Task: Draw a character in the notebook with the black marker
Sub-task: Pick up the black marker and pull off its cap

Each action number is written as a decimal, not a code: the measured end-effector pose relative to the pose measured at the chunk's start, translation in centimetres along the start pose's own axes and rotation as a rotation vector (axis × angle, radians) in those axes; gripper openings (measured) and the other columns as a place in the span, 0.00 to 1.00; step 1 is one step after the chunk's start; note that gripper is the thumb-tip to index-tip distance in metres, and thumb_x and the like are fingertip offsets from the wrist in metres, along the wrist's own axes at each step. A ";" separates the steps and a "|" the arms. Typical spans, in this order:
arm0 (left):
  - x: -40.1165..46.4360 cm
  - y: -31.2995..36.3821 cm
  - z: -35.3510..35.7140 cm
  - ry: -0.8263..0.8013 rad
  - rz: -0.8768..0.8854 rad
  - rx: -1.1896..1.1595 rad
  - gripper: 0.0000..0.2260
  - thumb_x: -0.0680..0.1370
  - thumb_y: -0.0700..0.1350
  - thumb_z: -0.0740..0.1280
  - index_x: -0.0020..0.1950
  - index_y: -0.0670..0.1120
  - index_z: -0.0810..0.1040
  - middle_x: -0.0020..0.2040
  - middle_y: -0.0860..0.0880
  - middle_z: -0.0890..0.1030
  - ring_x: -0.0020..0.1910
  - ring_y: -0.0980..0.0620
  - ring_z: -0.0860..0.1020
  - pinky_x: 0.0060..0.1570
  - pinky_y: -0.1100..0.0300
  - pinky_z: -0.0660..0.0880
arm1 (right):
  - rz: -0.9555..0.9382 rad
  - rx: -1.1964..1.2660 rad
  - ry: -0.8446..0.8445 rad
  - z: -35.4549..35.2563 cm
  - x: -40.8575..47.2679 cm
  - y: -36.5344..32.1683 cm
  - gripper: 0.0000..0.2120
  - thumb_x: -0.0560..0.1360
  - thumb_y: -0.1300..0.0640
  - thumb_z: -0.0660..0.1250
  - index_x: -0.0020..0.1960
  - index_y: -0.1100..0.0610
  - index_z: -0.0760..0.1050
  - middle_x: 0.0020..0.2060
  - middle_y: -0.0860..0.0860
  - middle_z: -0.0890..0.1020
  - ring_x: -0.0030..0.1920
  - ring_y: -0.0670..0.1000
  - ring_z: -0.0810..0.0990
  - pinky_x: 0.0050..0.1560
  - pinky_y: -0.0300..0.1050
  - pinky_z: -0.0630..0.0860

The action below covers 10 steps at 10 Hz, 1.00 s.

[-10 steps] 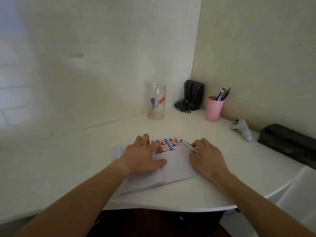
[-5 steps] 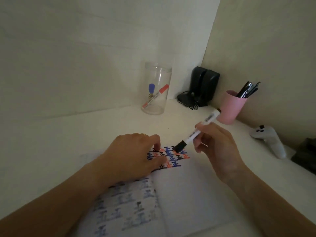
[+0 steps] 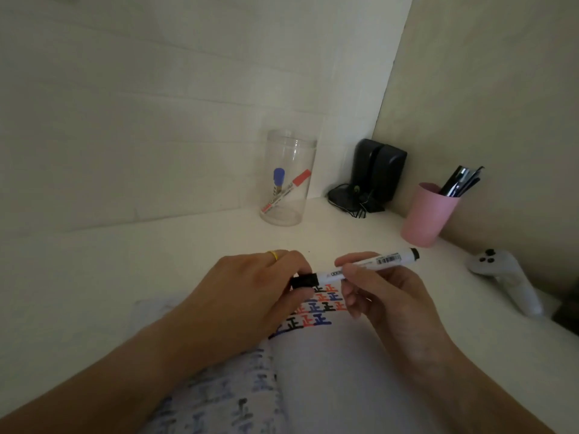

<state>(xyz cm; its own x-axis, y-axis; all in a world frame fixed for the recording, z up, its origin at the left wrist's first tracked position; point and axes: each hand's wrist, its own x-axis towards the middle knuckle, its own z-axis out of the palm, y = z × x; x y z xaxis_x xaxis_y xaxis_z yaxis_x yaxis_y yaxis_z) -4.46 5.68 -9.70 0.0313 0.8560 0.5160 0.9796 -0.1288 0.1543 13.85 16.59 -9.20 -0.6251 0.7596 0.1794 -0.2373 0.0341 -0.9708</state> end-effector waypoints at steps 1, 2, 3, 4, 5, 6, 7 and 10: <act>-0.1 0.6 -0.2 0.004 0.020 -0.041 0.16 0.83 0.61 0.50 0.58 0.55 0.72 0.48 0.55 0.82 0.39 0.54 0.79 0.40 0.56 0.79 | -0.024 -0.026 0.012 0.5 -0.1 -0.1 0.13 0.70 0.57 0.71 0.47 0.66 0.85 0.30 0.56 0.81 0.30 0.49 0.77 0.29 0.39 0.74; -0.3 1.5 -0.7 -0.033 -0.005 -0.165 0.13 0.84 0.59 0.50 0.54 0.55 0.70 0.43 0.52 0.80 0.37 0.51 0.77 0.41 0.53 0.75 | -0.048 -0.008 0.021 1.0 -0.3 -0.3 0.15 0.71 0.54 0.70 0.46 0.67 0.83 0.29 0.57 0.79 0.29 0.50 0.76 0.29 0.41 0.73; 0.1 3.0 -0.9 -0.159 -0.183 -0.521 0.19 0.82 0.61 0.51 0.46 0.49 0.73 0.37 0.45 0.77 0.35 0.47 0.74 0.40 0.51 0.71 | -0.056 0.044 -0.002 1.4 -0.3 -0.4 0.14 0.75 0.53 0.70 0.44 0.66 0.82 0.27 0.56 0.77 0.27 0.51 0.74 0.27 0.41 0.72; 0.5 3.4 -0.5 -0.404 -0.508 -1.480 0.18 0.79 0.57 0.58 0.33 0.50 0.72 0.26 0.52 0.64 0.22 0.53 0.61 0.23 0.62 0.64 | -0.041 0.136 -0.049 1.7 -0.4 -0.5 0.12 0.77 0.55 0.68 0.43 0.64 0.81 0.26 0.55 0.75 0.26 0.50 0.72 0.27 0.40 0.71; 0.6 2.9 -0.4 -0.567 -0.577 -1.978 0.14 0.78 0.55 0.61 0.35 0.50 0.68 0.26 0.55 0.58 0.19 0.58 0.59 0.22 0.64 0.59 | -0.042 0.199 -0.092 1.8 -0.4 -0.7 0.11 0.76 0.55 0.66 0.43 0.62 0.82 0.26 0.54 0.76 0.27 0.50 0.73 0.27 0.40 0.72; 0.8 3.7 -1.3 -0.514 -0.608 -1.828 0.17 0.80 0.56 0.58 0.34 0.50 0.67 0.24 0.56 0.61 0.17 0.59 0.60 0.20 0.65 0.58 | -0.058 0.180 -0.087 1.7 -0.4 -0.8 0.11 0.74 0.54 0.67 0.43 0.61 0.83 0.26 0.54 0.77 0.27 0.49 0.74 0.28 0.39 0.72; 0.1 3.1 -1.2 -0.244 -0.263 -0.578 0.22 0.83 0.62 0.48 0.41 0.49 0.69 0.29 0.49 0.73 0.27 0.51 0.73 0.28 0.62 0.68 | -0.089 0.085 -0.014 1.9 -0.5 -0.4 0.11 0.76 0.55 0.69 0.41 0.62 0.82 0.26 0.54 0.77 0.26 0.50 0.72 0.26 0.39 0.70; 1.2 3.1 -0.7 -0.399 -0.373 -0.966 0.19 0.86 0.55 0.50 0.39 0.48 0.68 0.29 0.54 0.68 0.24 0.56 0.64 0.26 0.65 0.63 | -0.100 0.042 0.156 2.7 0.0 0.1 0.16 0.79 0.55 0.65 0.35 0.61 0.78 0.23 0.53 0.72 0.24 0.48 0.68 0.24 0.39 0.66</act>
<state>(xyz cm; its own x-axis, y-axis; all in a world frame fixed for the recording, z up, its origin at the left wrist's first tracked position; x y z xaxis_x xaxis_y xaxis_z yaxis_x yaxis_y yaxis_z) -1.51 5.91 -8.00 -0.0013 0.9998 0.0190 0.3791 -0.0171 0.9252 11.85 14.80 -8.86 -0.4751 0.8452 0.2446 -0.3252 0.0896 -0.9414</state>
